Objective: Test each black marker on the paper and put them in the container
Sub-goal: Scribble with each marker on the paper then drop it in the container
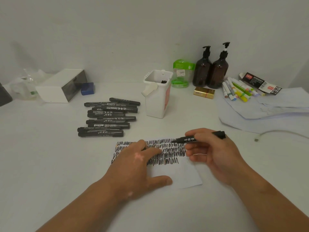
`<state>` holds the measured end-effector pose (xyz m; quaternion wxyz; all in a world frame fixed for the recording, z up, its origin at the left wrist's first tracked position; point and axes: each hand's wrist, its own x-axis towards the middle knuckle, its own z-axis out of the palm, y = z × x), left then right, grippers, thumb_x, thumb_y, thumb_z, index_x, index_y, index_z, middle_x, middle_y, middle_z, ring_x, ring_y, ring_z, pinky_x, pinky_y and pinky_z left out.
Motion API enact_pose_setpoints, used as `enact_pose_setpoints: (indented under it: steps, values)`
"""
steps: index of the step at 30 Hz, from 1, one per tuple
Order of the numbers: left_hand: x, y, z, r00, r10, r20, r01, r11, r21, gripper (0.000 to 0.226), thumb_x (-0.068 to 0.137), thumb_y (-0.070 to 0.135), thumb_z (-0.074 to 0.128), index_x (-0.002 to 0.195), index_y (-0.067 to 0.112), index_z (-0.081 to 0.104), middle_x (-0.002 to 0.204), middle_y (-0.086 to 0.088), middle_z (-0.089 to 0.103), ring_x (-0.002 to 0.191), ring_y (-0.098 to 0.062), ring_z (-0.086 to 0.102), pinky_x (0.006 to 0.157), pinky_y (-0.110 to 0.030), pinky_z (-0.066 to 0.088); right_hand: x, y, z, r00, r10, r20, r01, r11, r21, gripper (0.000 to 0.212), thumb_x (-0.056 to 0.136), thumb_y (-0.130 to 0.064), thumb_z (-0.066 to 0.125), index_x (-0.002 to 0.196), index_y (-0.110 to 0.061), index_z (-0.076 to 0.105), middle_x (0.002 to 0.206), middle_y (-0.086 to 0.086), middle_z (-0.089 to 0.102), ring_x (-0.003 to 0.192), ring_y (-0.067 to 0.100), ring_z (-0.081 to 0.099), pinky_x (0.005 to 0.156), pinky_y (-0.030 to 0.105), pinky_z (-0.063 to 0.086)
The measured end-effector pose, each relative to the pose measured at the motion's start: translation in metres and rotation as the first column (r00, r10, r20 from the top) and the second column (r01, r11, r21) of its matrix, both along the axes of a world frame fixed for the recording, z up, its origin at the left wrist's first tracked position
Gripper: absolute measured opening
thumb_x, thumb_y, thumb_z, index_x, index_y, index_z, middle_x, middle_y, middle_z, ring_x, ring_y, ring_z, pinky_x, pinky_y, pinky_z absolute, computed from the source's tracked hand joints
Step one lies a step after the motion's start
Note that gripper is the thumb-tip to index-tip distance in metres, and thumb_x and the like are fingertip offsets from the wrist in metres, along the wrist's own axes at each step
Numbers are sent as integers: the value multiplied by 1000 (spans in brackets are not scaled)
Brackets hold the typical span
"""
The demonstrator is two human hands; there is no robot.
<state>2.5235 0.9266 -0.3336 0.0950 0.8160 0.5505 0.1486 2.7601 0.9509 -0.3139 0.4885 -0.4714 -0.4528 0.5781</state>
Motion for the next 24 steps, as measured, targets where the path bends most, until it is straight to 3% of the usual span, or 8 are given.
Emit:
enact_pose_setpoints:
  steps: [3,6,15,19,24]
  values:
    - [-7,0,1,1000,26,3,-26,999,-20,92,63,94,52,142,46,45,104,18,43,103,-6,45,92,-24,41,-4,-2,-7,939,-36,342,2,995,101,13,71,-27,77,78,-18,71,55,3,59,47,18,50,45,25,39]
    - [-11,-1,2,999,45,-4,-45,999,-29,92,63,93,54,142,47,45,104,18,44,103,-6,45,91,-22,39,-8,-4,-9,822,-91,562,-20,982,188,9,77,-23,80,75,-27,72,54,-13,63,48,2,53,48,12,38]
    - [-12,1,3,999,45,-2,-45,998,-46,90,62,92,55,140,47,46,104,18,45,104,-6,46,94,-25,42,-11,-6,-12,781,-106,615,-45,973,225,7,77,-28,80,78,-34,76,75,-17,73,70,-2,65,59,6,44]
    - [-12,1,2,999,48,5,-48,998,-50,90,62,91,56,140,47,47,102,18,43,101,-6,46,91,-24,42,-10,-6,-11,760,-59,648,-93,976,198,12,68,-38,73,79,-33,75,73,-17,72,67,-1,63,57,7,43]
    - [-12,1,1,999,49,13,-48,997,-54,91,61,92,56,140,47,47,102,18,44,101,-7,47,90,-25,43,-9,-4,-14,770,-101,631,-45,976,212,8,73,-36,77,80,-34,75,72,-16,72,65,-2,63,54,7,43]
